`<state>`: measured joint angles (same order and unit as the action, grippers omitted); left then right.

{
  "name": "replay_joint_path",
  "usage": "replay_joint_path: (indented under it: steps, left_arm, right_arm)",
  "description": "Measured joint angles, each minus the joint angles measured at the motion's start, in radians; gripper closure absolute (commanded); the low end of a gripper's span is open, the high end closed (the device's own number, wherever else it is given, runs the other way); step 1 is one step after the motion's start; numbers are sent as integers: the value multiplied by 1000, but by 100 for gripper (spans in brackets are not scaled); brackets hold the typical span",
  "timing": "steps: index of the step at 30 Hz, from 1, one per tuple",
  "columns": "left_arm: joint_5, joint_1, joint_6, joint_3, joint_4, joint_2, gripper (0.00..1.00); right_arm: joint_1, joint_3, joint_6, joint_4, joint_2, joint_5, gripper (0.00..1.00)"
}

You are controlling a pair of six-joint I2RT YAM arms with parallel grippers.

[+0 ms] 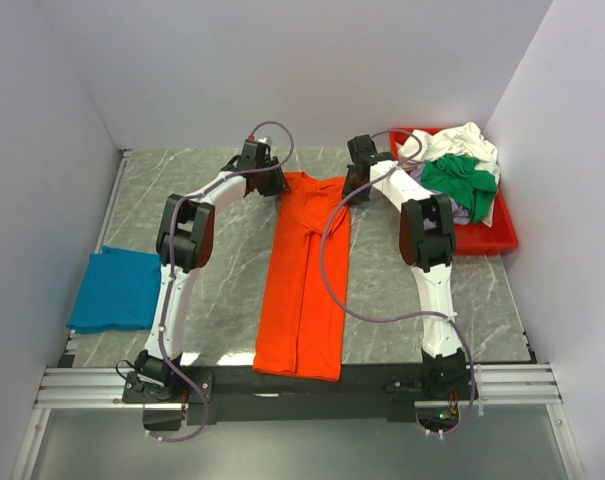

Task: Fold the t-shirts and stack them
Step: Fold the tshirt

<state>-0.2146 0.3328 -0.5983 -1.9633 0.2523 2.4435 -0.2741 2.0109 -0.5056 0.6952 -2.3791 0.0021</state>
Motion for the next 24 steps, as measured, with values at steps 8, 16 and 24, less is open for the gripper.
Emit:
replay_joint_path:
  steps: [8,16,24]
  left_arm:
    - [3,-37,-83,-32,-32,40,85]
    - [-35,-149,-174,-169,-70,140,70]
    - [-132,-237,-187,-308,-121,224,30]
  right_arm:
    - [1,143,8,4,-75,-68,35]
    - [3,149,19,-37,-69,-117,33]
    - [4,-44,12,-97,108,-135,33]
